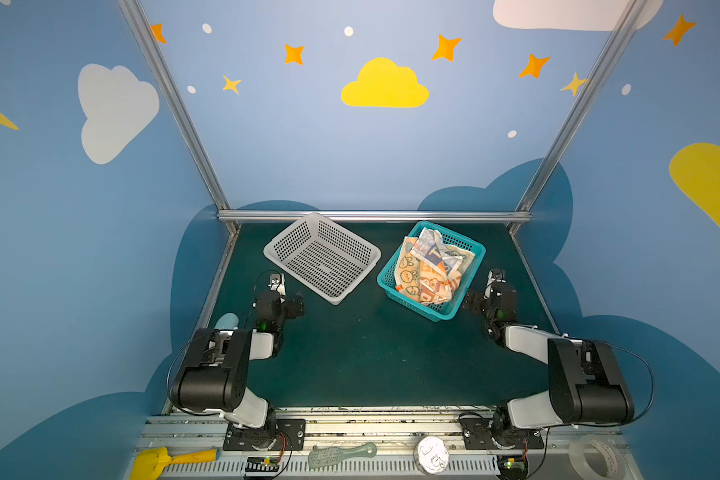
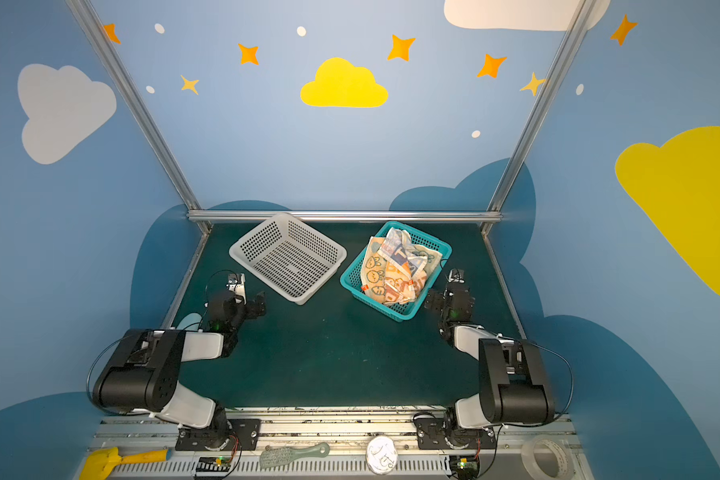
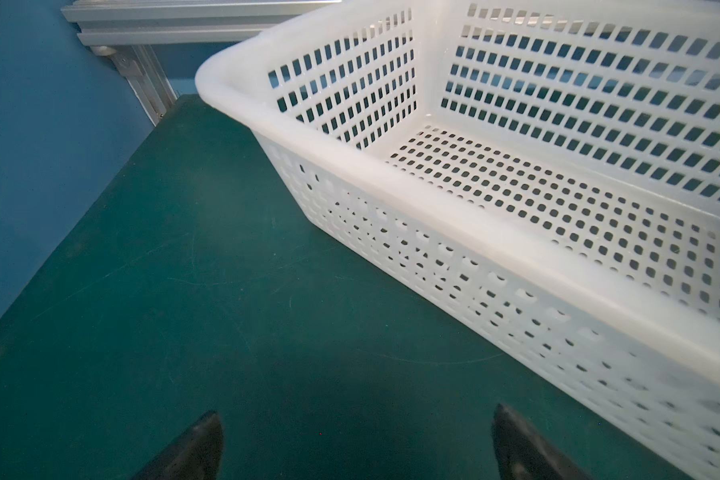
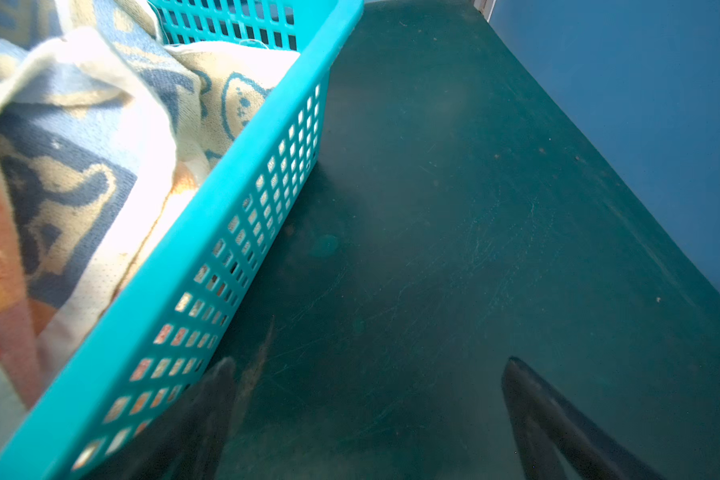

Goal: Fold and stack the towels
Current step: 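Raise both arms from rest and move the right gripper toward the teal basket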

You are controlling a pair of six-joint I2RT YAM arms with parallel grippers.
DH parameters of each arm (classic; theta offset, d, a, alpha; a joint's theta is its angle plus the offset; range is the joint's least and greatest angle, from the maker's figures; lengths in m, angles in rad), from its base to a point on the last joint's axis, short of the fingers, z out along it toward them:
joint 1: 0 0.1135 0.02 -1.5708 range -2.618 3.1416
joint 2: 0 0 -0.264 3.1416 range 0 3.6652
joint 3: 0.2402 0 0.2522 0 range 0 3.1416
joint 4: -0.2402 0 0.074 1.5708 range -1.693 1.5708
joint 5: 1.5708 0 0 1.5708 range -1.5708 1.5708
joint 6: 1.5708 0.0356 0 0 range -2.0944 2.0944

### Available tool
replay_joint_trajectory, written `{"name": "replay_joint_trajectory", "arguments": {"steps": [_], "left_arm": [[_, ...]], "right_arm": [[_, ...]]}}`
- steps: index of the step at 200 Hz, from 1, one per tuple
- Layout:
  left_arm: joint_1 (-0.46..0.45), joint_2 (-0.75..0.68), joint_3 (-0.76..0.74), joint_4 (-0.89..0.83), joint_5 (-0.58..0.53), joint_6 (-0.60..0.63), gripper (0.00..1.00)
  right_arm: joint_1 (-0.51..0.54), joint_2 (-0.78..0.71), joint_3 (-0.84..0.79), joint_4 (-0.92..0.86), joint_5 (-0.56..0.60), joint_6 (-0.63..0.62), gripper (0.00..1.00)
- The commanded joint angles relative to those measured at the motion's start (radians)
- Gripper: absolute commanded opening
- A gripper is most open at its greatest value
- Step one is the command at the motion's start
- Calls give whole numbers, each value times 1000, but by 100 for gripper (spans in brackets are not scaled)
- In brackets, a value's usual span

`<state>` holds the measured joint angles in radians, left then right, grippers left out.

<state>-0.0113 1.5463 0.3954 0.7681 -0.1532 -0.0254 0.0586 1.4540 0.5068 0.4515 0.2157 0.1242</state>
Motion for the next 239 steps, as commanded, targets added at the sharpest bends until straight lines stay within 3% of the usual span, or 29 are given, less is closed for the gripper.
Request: {"name": "replay_joint_trajectory", "arguments": {"steps": [1, 146, 163, 186, 194, 203, 212, 221, 239], "left_arm": [[4, -15, 16, 10, 6, 4, 100], [5, -21, 11, 16, 5, 6, 100], [-10, -47, 7, 8, -132, -46, 100], [-29, -69, -48, 91, -133, -10, 100], [-41, -83, -67, 111, -137, 9, 100], [-52, -90, -93, 155, -148, 15, 100], [-71, -100, -94, 176, -258, -5, 100], [-76, -142, -68, 104, -358, -39, 100], [-65, -246, -32, -134, -315, -34, 100]], "right_arm": [[1, -13, 7, 4, -13, 5, 99], [1, -15, 4, 5, -11, 5, 99], [-2, -55, -5, -15, 10, 26, 99], [7, -117, -6, -31, 48, -45, 99], [7, -167, 28, -153, 123, 49, 99], [-12, -207, 38, -216, 117, 95, 99], [-14, -217, 28, -214, 125, 105, 99], [-14, -210, 31, -225, 142, 126, 99], [-15, -180, 82, -297, 187, 113, 99]]}}
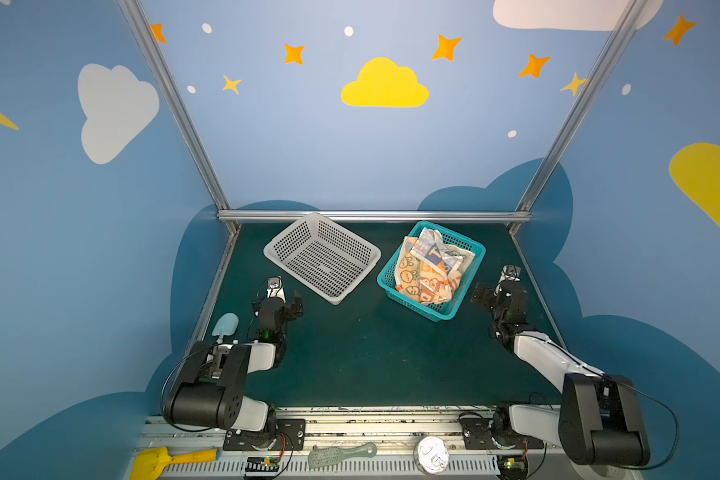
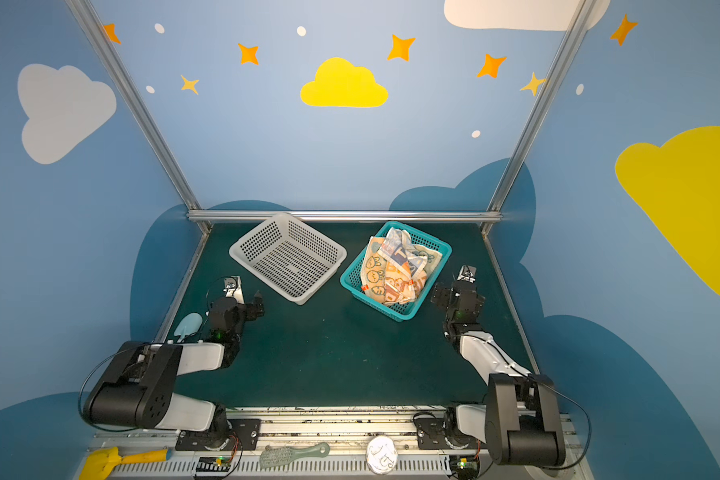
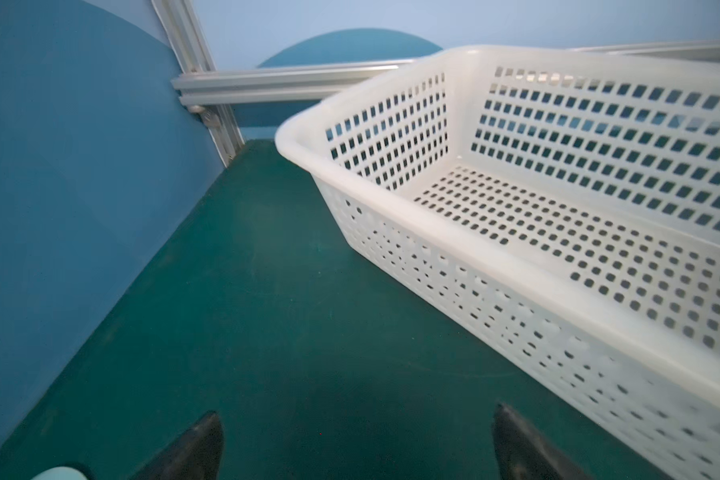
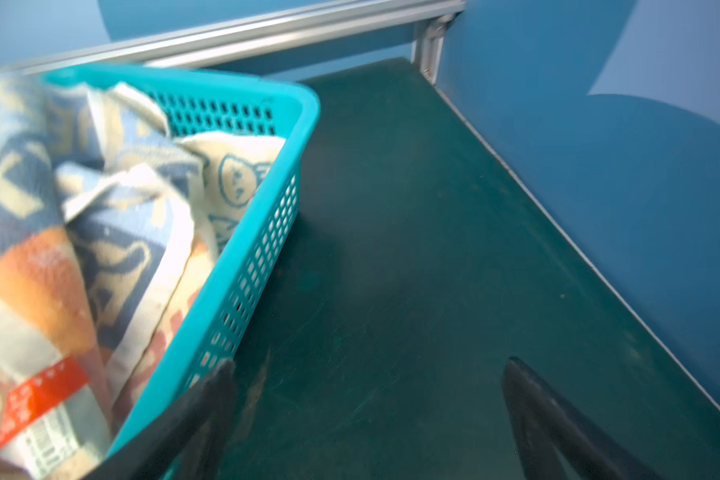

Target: Fold and stack the towels

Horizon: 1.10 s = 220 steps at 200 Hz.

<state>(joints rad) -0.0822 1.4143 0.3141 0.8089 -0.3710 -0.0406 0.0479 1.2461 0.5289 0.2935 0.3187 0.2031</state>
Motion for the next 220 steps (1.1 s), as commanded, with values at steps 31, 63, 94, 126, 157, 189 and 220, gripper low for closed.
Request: {"name": "replay_joint_trajectory", "arguments": {"steps": [31, 63, 94, 126, 157, 189, 220], "left_arm": [[-69, -217, 98, -364, -334, -90, 100], [-85, -375, 218, -788, -366, -325, 100], [-91, -496, 310, -1042, -222, -491, 100], [-91, -515, 351, -1093, 41, -537, 100], [-96, -437, 411, -1126, 259, -591, 100], [-96, -408, 435, -1140, 404, -681, 100], [-94, -385, 422, -1158, 566, -741, 100]], "right_arm": [[-5, 44, 226, -459, 247, 248, 99], [-8, 17, 238, -495, 55, 239, 99], [16, -76, 270, -485, -241, 183, 99], [150, -77, 444, -674, -257, 195, 99], [339, 38, 586, -766, -224, 284, 99], [525, 216, 745, -814, -207, 434, 97], [690, 437, 936, -865, -166, 497, 94]]}}
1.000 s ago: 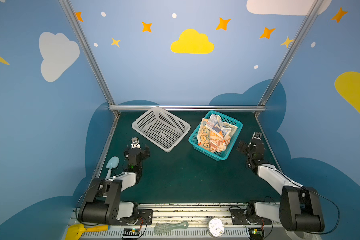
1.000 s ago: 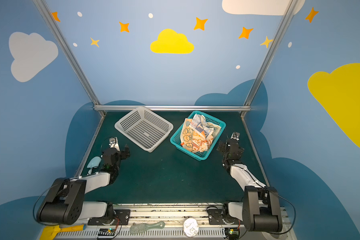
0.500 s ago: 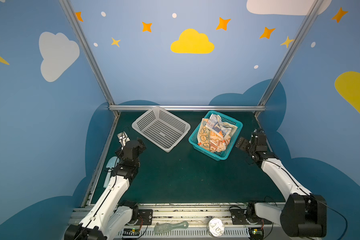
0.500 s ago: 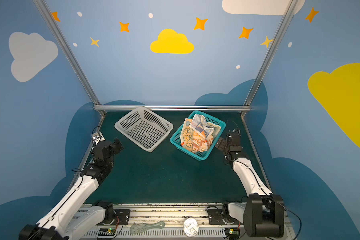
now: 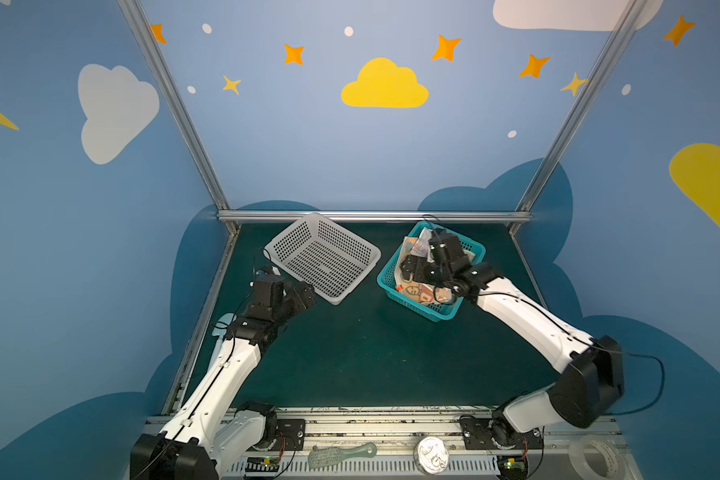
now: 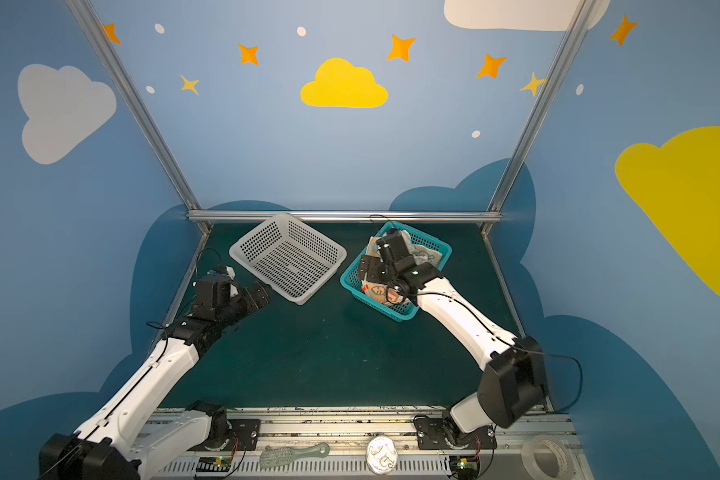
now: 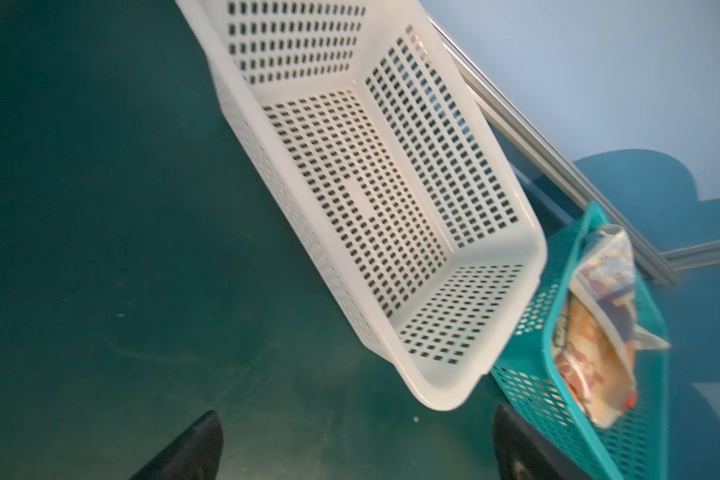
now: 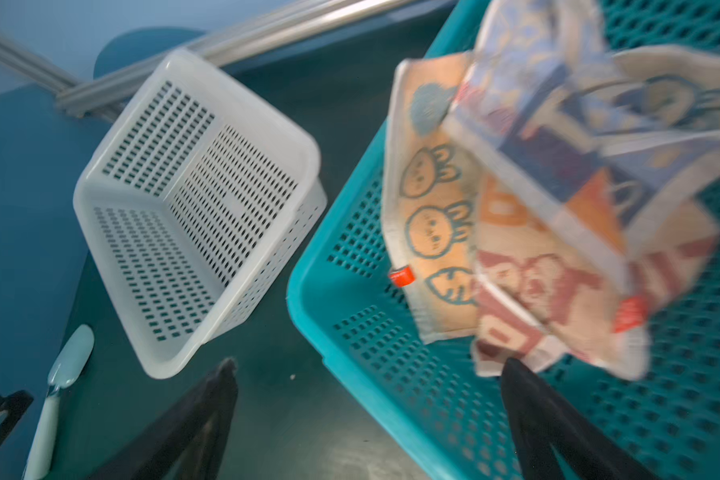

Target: Fold and stack the towels

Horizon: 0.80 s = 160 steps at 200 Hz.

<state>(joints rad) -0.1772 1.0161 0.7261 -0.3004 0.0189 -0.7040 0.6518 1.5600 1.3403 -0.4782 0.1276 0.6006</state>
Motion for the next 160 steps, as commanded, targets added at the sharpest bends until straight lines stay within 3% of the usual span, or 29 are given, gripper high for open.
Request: {"name": "replay_joint_trajectory", "arguments": {"steps": [1, 49, 100, 160], "left_arm": [[2, 13, 8, -50, 177, -79, 100], [37, -17, -102, 28, 301, -157, 100], [90, -67, -151, 49, 365, -170, 100], [137, -85, -185, 85, 462, -184, 100]], "right_arm": [[89, 129, 132, -96, 25, 102, 94], [167, 402, 451, -252, -27, 206, 90], [167, 567, 587, -279, -81, 295, 76], [165, 747, 795, -351, -75, 313, 72]]}}
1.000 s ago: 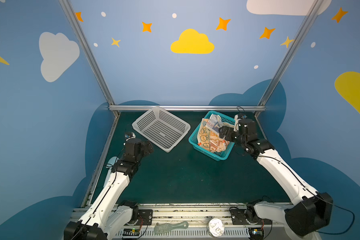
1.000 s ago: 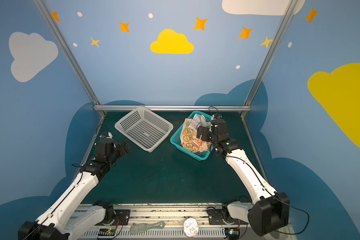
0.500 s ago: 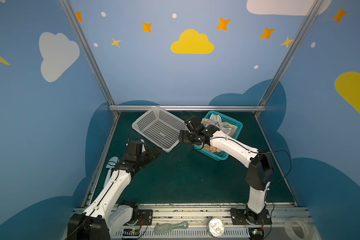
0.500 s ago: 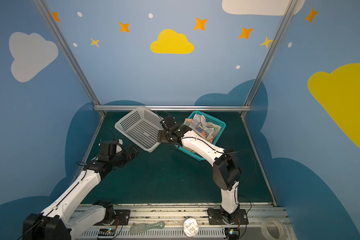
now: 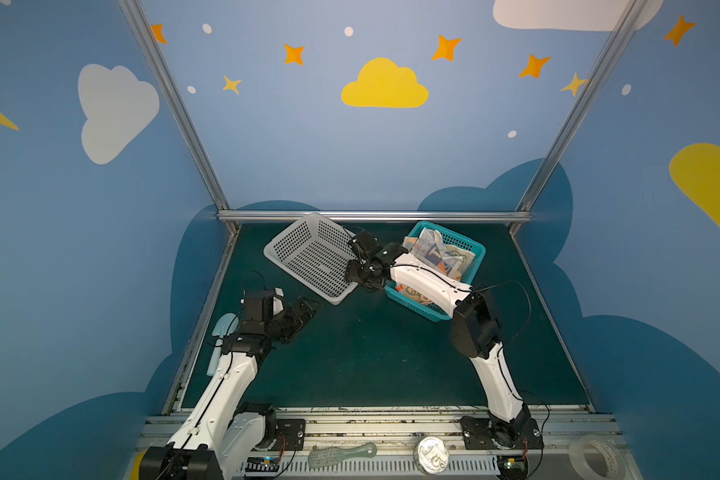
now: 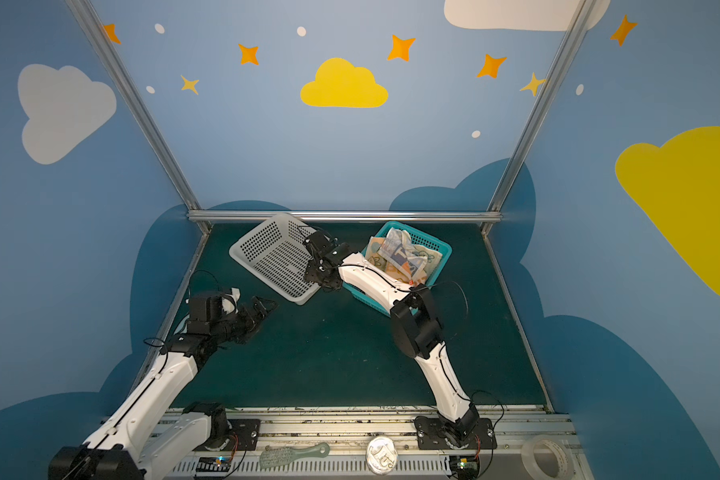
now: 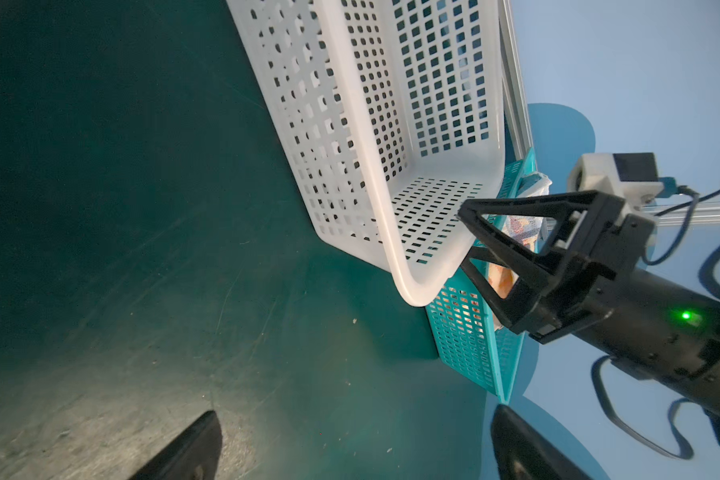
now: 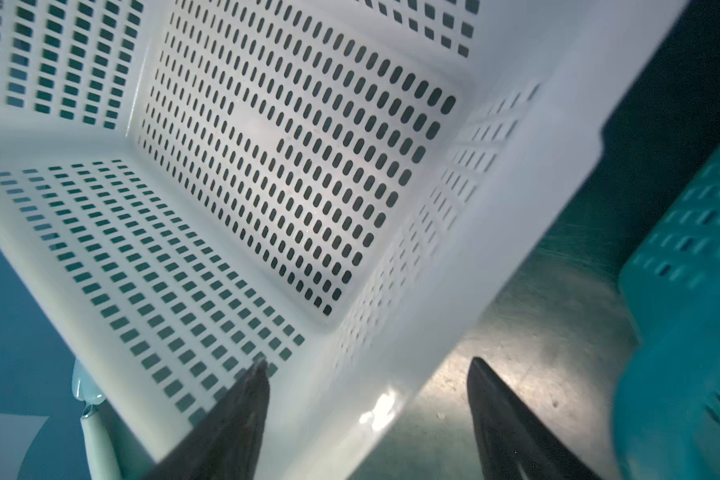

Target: Fold and stack the towels

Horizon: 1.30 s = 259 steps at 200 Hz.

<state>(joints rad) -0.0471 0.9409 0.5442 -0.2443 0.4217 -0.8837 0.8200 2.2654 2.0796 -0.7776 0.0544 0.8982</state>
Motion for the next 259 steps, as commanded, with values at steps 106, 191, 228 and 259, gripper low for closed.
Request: {"name": "replay_joint_trajectory", "arguments": {"steps": [106, 191, 228, 259], "left_arm": [[65, 27, -7, 23, 87, 18, 100], [143, -3, 19, -90, -88, 3, 100], [166, 94, 76, -82, -139, -33, 100], [167, 212, 158, -82, -161, -47, 100]], "right_arm": [[4, 214, 293, 0, 18, -60, 19], [2, 275, 417, 18, -20, -100, 55], [1, 151, 333, 59, -32, -175, 95], [-5, -62, 121, 113, -48, -242, 98]]}}
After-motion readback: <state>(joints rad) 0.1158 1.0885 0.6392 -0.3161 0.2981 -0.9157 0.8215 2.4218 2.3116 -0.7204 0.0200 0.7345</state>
